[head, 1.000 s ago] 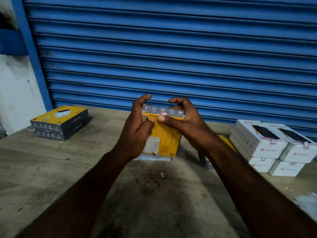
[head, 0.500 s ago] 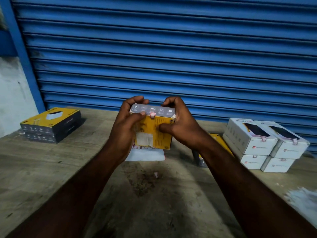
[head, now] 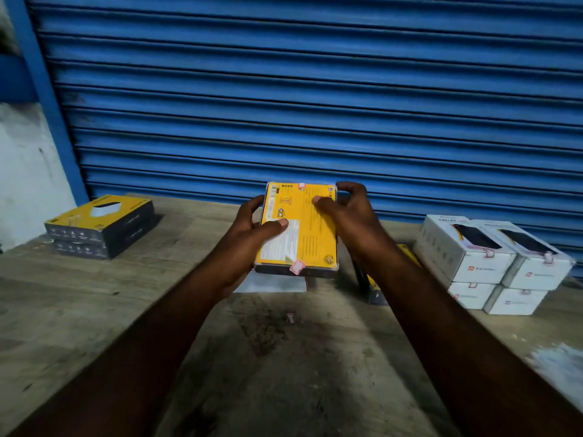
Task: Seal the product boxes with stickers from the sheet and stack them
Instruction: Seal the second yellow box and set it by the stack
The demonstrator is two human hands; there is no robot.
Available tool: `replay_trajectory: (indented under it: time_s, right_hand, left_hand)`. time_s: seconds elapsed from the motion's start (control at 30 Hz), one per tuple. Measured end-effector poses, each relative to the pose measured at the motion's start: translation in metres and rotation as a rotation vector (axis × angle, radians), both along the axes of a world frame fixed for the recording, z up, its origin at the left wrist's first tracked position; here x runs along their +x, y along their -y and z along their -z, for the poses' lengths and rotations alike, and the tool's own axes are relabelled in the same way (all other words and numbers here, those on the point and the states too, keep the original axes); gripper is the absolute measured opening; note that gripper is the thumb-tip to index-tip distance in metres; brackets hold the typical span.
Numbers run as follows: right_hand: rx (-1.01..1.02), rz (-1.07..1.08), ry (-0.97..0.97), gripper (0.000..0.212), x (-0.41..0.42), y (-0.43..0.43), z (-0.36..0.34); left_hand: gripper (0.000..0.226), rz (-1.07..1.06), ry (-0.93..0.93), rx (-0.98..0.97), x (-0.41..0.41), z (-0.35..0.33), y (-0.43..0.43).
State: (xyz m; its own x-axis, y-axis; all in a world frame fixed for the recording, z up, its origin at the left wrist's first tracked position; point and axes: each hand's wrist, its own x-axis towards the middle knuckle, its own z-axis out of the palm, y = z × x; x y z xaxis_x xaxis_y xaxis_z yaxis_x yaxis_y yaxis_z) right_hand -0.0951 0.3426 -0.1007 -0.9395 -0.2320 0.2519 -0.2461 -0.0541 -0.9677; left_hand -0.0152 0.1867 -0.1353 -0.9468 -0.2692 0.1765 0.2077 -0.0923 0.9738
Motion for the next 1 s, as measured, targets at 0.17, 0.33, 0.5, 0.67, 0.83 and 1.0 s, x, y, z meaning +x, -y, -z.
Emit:
replay_trajectory:
  time_s: [0.17, 0.33, 0.5, 0.67, 0.83, 1.0]
  right_hand:
    - [0.399, -0.018, -0.637, 0.042, -0.001, -0.001, 0.011]
    - [0.407, -0.248, -0.603, 0.015, 0.014, 0.004, 0.006]
    - [0.536, -0.214, -0.786, 0.040, 0.020, 0.003, 0.002]
    - [0.532, -0.190, -0.842, 0.045, 0.018, 0.003, 0.002]
    - [0.475, -0.194, -0.809, 0.047, 0.017, 0.002, 0.004]
    - [0.400, -0.171, -0.783, 0.039, 0.020, 0.005, 0.007]
  left_hand:
    - [0.046, -0.042, 0.057, 0.272, -0.003, -0.003, 0.009]
    - [0.024, 0.039, 0.073, 0.456, 0.003, -0.010, 0.015]
    - [0.026, 0.050, 0.104, 0.561, 0.005, -0.013, 0.023]
    - [0.028, 0.185, 0.081, 0.543, 0.012, -0.020, 0.016]
    - [0.026, 0.107, 0.031, 0.449, 0.011, -0.020, 0.012]
    - [0.036, 0.050, 0.012, 0.421, 0.007, -0.016, 0.009]
